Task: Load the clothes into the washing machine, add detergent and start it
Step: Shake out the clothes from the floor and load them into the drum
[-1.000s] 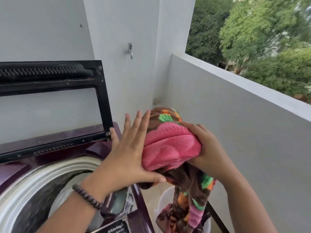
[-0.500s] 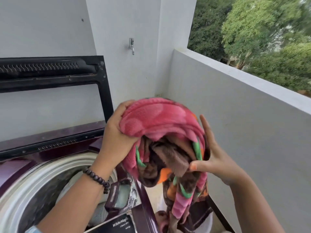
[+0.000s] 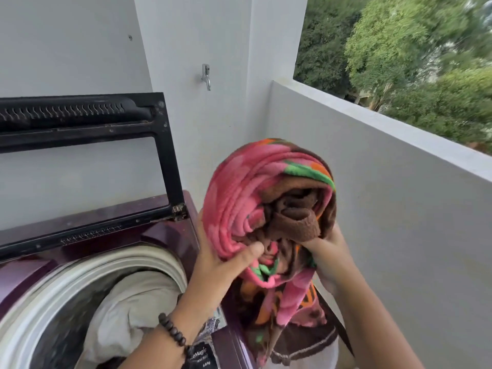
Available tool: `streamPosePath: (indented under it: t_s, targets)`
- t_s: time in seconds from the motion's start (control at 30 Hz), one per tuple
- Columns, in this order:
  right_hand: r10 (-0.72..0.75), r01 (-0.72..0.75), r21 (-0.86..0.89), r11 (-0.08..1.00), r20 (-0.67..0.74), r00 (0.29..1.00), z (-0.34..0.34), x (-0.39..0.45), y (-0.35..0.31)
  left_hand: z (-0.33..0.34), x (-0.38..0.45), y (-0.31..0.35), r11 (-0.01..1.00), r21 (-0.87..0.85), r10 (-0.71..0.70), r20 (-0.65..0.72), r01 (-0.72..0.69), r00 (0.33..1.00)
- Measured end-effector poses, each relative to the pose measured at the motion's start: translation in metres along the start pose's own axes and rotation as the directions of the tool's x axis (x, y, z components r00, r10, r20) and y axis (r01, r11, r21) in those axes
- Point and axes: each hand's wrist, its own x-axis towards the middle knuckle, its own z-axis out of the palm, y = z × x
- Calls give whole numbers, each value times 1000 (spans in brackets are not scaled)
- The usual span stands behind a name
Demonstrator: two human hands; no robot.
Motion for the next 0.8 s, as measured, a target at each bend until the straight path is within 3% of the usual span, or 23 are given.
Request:
streamPosePath:
  t_s: [0.1, 0.17, 0.23, 0.3, 0.37, 0.43, 0.53, 0.6, 0.7, 0.8]
  targets:
    - [-90, 85, -93, 992, -52, 995, -11, 10, -8, -19, -6, -1, 992, 122, -48, 182, 26, 982]
    - [-174, 158, -262, 952, -40, 984, -14, 15, -14, -32, -3, 9, 983, 181, -71, 186, 37, 980]
    - [-287, 277, -434, 857, 44, 957, -15, 18, -19, -38, 2, 28, 938, 346, -36, 161, -23, 986]
    - [-390, 406, -546, 733, 151, 908, -10, 19, -21, -33, 6, 46, 815, 564, 21, 201, -133, 979]
    - [-433, 490, -584, 647, 247, 867, 1, 17, -26, -22, 13, 59, 604, 759, 46, 269, -242, 962]
    - [-441, 534, -574, 621, 308, 843, 12, 11, -31, -15, 23, 62, 486, 812, 106, 313, -323, 944]
    - [-459, 562, -576, 594, 331, 824, 19, 3, -46, -18, 34, 60, 601, 688, 290, 287, -407, 913]
    - [-393, 533, -606, 590, 361, 846, 15, 1, -56, -20, 35, 60, 635, 621, 387, 259, -460, 885]
    - [-231, 437, -598, 672, 392, 891, 5, -1, -67, -20, 41, 61, 701, 497, 506, 159, -511, 848]
    - [-245, 406, -511, 758, 354, 903, -11, 0, -67, -22, 45, 68, 782, 327, 561, 2, -530, 828]
